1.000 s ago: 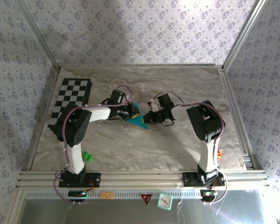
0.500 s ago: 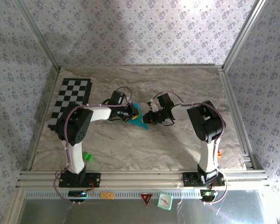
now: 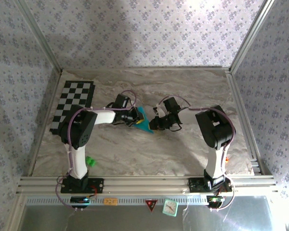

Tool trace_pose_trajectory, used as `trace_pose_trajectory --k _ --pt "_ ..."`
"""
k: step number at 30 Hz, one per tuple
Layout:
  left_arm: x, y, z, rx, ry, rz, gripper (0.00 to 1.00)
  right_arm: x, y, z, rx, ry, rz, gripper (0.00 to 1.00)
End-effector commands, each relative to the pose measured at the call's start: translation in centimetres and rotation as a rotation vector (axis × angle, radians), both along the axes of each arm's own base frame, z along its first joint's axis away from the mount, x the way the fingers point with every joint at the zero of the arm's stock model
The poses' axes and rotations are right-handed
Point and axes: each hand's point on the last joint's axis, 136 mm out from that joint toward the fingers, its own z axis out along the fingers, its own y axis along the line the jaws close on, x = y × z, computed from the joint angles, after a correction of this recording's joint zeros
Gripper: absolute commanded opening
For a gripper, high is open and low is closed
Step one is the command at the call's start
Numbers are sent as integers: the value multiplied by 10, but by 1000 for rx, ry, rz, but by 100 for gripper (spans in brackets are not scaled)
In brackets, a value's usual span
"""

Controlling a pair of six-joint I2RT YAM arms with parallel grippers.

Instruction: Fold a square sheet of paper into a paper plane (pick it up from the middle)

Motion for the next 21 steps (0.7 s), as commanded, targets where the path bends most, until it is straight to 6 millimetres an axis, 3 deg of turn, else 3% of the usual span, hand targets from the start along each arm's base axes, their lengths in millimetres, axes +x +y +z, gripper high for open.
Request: trace_pose_trajectory --k 1,16,21 --pt "5 1 3 -1 -8 -3 9 -19 -15 -11 -58 58 7 17" --pt "3 -1 7 -16 -5 -11 10 -25 -17 -20 -78 90 11 11" --pt "2 -2 7 -20 -4 -13 10 -18 -16 -4 -60 51 2 15"
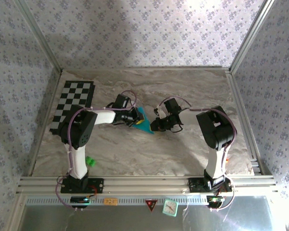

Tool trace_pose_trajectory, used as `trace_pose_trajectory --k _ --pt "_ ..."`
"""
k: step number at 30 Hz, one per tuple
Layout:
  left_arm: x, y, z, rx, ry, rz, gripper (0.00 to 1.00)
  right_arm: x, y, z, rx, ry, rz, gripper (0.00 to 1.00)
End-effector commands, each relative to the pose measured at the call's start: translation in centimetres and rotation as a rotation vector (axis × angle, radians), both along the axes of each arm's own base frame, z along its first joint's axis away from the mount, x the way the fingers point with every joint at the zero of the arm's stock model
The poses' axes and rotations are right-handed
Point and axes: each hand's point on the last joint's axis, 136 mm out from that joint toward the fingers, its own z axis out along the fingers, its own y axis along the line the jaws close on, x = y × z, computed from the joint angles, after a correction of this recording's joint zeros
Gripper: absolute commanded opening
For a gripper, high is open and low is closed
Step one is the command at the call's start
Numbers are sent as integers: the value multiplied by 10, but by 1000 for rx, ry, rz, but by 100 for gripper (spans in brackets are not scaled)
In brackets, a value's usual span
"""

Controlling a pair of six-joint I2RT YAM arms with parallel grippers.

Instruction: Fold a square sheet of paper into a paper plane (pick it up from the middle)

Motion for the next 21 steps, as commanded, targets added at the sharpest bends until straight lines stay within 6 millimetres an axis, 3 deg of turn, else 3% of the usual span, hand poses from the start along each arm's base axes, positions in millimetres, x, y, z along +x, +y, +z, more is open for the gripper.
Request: trace_pose_trajectory --k 1,14,21 --pt "4 -2 8 -20 -12 -11 10 -9 -10 1 -42 36 -8 16" --pt "3 -3 10 -29 -15 -22 10 -5 -6 8 -28 40 -12 19" --pt "2 -3 11 -32 -16 -27 10 8 -5 18 -44 -12 -42 24"
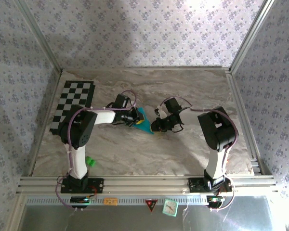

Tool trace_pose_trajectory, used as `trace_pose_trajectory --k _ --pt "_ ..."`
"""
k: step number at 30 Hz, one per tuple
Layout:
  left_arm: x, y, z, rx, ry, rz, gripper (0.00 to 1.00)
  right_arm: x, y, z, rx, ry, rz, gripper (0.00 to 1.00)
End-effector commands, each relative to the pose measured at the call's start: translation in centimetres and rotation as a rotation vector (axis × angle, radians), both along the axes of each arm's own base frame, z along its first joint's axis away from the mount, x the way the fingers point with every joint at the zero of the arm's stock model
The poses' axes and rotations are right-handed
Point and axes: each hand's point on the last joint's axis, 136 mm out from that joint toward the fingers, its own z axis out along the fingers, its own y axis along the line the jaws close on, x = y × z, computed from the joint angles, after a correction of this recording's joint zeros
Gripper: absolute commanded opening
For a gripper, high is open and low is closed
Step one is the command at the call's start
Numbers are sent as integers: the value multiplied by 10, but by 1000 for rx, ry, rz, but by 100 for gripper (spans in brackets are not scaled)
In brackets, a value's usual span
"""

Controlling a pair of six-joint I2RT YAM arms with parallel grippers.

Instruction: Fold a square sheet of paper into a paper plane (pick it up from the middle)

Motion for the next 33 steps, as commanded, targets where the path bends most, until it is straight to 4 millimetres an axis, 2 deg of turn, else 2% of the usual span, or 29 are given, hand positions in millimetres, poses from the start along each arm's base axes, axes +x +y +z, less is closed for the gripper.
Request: trace_pose_trajectory --k 1,4,9,25,33 --pt "4 -2 10 -21 -22 -16 10 14 0 15 -20 -48 -30 25" --pt "4 -3 13 -25 -25 -17 10 17 2 16 -36 -71 -27 29" --pt "4 -4 17 -34 -35 -22 10 19 12 11 -41 -71 -9 29" --pt "1 -10 24 -57 -43 -42 10 20 27 4 8 -30 12 26" --pt "-1 -11 24 -62 -41 -50 10 27 31 2 25 -25 1 22"
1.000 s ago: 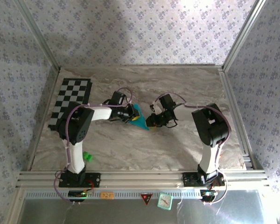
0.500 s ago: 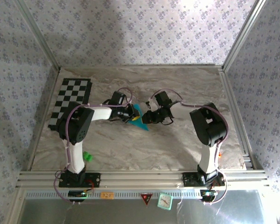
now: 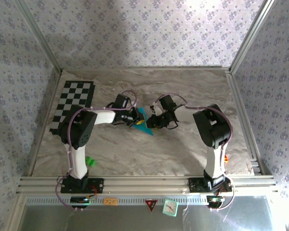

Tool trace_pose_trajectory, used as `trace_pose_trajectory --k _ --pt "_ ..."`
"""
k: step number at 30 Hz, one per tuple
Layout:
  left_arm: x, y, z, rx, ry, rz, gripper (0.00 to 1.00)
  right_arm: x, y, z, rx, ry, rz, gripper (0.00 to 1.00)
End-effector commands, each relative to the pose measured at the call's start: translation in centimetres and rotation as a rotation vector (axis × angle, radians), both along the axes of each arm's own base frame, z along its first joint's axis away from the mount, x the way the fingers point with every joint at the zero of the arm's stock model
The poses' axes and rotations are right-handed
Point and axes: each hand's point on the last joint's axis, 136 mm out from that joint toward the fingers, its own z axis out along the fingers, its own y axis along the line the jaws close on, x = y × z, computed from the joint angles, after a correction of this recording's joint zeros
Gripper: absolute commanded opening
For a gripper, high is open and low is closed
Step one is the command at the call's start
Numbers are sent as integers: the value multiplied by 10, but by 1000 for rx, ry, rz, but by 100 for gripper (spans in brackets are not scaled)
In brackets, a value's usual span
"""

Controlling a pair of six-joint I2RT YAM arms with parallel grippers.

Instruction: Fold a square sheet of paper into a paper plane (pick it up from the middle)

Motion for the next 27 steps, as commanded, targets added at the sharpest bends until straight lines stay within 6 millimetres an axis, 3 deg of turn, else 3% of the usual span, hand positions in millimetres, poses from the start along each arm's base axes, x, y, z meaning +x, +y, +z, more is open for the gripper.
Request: trace_pose_trajectory --k 1,14,19,27 --pt "2 -9 22 -43 -52 -33 10 7 7 1 24 11 -5 22" --pt "5 -7 38 -55 -92 -20 13 -1 0 -14 -8 41 0 13" --pt "7 1 34 -43 -89 3 14 -2 -3 -17 -11 46 0 13" --pt "9 -5 25 -51 -60 -17 13 -1 -3 -13 -2 43 -4 13"
